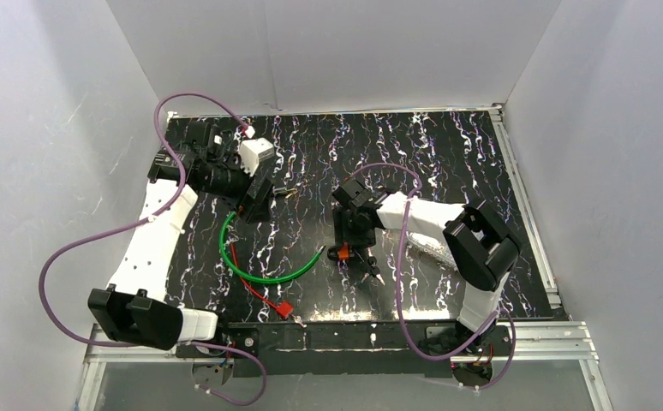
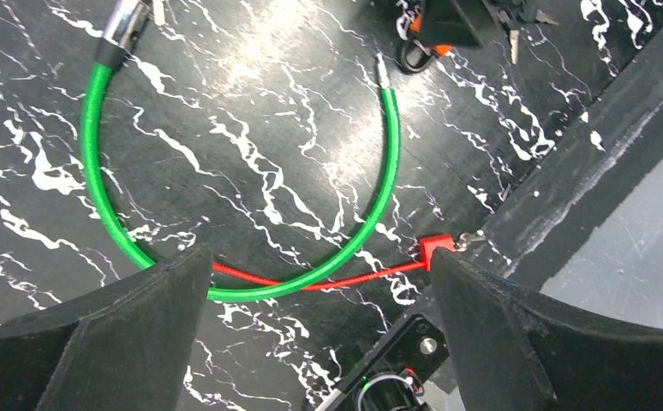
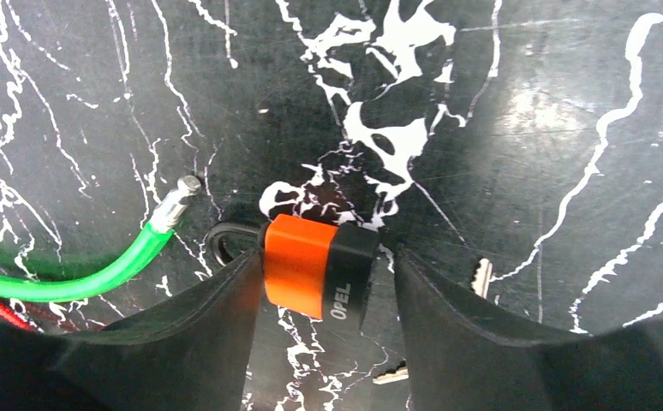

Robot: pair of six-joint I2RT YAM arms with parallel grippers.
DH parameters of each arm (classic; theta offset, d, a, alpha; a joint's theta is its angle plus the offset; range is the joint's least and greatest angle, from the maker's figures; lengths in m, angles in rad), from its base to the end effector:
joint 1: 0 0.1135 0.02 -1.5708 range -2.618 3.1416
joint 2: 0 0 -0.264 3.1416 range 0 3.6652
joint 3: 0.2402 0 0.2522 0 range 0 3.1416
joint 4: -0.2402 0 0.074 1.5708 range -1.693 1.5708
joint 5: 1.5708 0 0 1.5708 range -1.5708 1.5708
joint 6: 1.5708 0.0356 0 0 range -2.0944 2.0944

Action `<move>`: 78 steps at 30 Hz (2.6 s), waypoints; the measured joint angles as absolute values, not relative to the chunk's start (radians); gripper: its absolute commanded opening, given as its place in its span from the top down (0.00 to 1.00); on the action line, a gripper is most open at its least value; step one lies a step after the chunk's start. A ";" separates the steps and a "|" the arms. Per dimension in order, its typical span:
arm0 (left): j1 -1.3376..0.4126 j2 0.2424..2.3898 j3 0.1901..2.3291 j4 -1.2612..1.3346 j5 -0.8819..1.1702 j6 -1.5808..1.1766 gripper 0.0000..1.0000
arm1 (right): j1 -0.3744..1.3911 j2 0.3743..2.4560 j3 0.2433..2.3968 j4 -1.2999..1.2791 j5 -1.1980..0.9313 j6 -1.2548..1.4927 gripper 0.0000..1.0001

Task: Unlock with the key
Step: Move the lock to the center of the board, then pick up the key from the center of the board.

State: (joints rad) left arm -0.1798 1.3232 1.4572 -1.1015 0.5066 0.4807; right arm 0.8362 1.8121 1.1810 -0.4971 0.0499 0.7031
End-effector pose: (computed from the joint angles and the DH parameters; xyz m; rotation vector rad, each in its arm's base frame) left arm 0.2426 -0.0616 0.3751 0.9729 2.2346 -0.5085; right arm 0.2448 0.2683 0.1748 -0.1683 2.7592 0.3832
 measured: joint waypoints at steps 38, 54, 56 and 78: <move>-0.172 1.039 1.442 -1.159 0.482 0.446 0.02 | 0.896 0.893 0.809 -0.641 0.306 0.699 0.12; -0.172 1.012 1.383 -1.169 0.450 0.516 0.02 | 0.866 0.892 0.652 -0.606 0.180 0.732 0.15; -0.172 1.012 1.376 -1.174 0.440 0.526 0.02 | 0.869 0.942 0.652 -0.606 0.181 0.738 0.15; -0.173 1.042 1.371 -1.217 0.451 0.541 0.02 | 0.960 1.265 0.747 -0.537 0.234 0.745 0.37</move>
State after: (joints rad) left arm -0.1726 1.0420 1.3708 -1.2168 0.4515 0.5410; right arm 0.9597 1.2655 0.7469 -0.5370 0.2341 0.7448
